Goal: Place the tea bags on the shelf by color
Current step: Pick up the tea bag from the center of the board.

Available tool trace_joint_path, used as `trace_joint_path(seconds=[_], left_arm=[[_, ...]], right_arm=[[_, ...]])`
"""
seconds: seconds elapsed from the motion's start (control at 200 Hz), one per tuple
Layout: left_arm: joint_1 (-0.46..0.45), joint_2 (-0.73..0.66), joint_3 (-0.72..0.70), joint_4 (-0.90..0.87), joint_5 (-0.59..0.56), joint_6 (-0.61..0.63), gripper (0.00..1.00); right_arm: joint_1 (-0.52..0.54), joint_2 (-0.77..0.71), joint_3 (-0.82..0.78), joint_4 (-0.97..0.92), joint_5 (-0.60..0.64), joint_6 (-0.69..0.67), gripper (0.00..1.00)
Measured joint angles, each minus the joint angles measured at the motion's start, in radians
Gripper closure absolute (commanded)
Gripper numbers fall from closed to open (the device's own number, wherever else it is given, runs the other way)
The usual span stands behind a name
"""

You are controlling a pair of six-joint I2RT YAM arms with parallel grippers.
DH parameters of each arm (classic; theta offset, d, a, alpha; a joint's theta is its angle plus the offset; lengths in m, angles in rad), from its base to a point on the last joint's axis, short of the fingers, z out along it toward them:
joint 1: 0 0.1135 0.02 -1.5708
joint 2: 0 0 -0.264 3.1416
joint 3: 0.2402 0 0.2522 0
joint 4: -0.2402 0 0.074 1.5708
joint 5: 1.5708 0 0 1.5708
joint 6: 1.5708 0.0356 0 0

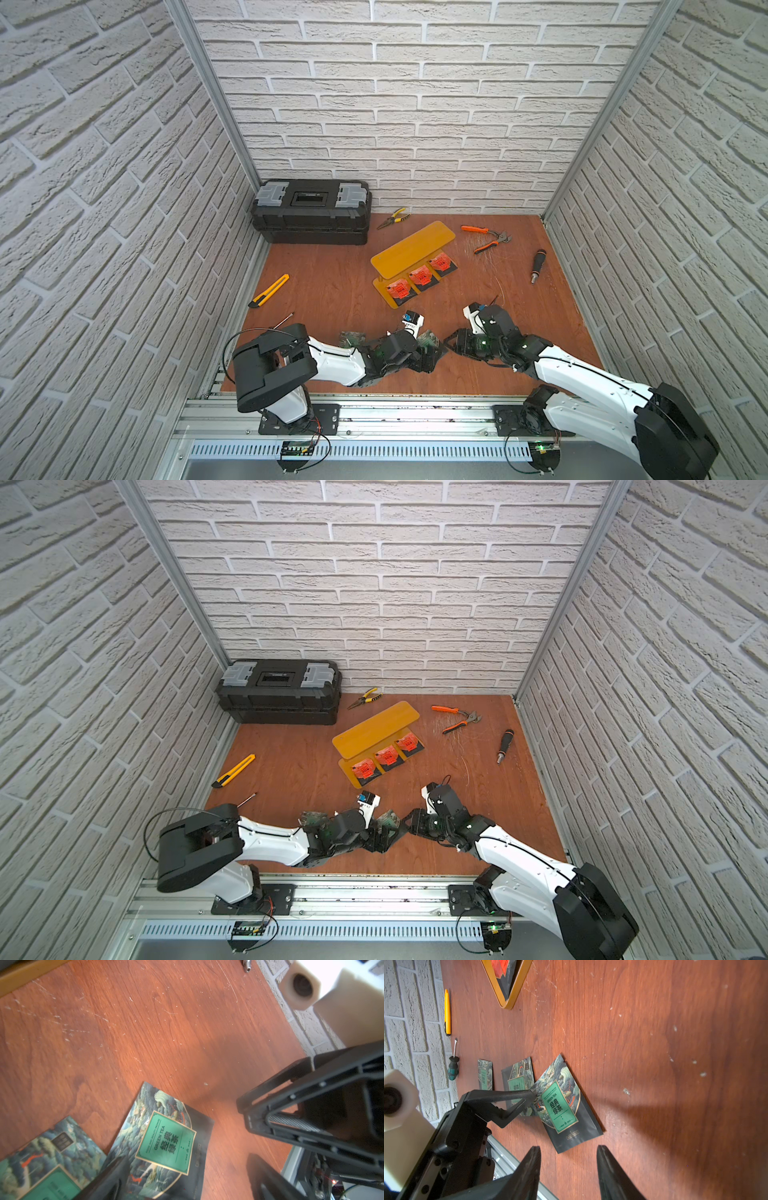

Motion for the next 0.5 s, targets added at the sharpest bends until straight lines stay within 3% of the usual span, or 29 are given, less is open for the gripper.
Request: trace_joint_path(seconds=[0.5], left_arm=[[-0.012, 0.047, 0.0, 0.059, -0.004, -0.035, 0.07]], right_arm=[[0.0, -0.05, -0.09, 0.031, -0.029, 0.082, 0.56]])
